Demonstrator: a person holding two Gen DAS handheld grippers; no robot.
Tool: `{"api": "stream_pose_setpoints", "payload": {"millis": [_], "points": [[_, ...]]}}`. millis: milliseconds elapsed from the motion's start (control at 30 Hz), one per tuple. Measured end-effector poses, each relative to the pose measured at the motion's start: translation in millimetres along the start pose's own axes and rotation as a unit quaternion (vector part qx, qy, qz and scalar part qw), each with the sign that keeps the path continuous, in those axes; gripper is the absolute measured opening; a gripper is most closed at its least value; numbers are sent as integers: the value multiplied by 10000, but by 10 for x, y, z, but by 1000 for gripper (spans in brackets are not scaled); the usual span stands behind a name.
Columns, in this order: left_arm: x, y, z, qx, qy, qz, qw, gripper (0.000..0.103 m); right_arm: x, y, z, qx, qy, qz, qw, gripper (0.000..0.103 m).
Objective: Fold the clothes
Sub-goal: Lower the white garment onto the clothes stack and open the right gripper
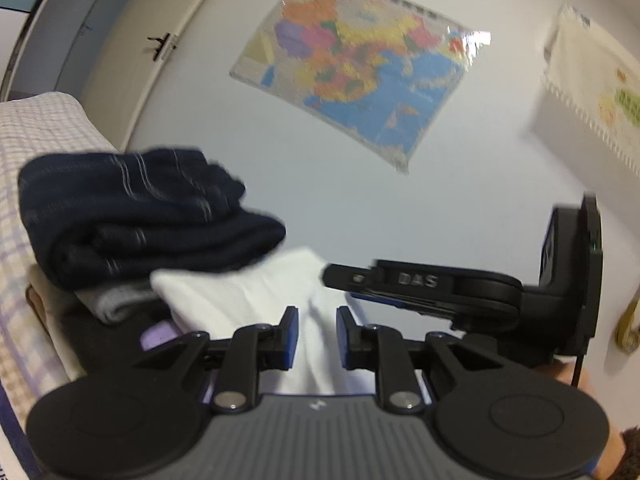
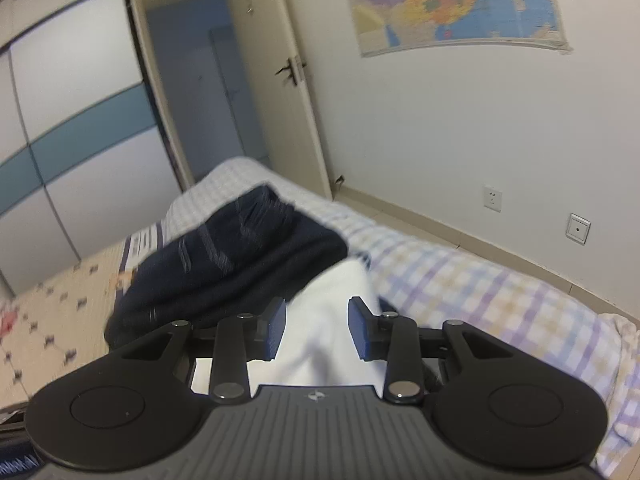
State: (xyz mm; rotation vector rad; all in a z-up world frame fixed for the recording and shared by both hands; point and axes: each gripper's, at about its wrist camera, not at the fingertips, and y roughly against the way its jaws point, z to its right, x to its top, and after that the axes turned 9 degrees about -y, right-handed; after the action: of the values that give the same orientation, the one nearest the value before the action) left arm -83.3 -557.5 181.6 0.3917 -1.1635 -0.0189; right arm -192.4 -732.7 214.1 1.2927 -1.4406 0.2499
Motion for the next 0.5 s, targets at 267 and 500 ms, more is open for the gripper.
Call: {"api": "stream_pose_setpoints", "payload": {"millis": [267,500], "points": [[-213,-176,-137,174,-169,-332,9992,15,-183,-359,272,-206,-340,-250,9989,33],[-114,68,-39,572,-733,105,9956,30,-195,-77,182,-176,-446,-17,9988,39]]}}
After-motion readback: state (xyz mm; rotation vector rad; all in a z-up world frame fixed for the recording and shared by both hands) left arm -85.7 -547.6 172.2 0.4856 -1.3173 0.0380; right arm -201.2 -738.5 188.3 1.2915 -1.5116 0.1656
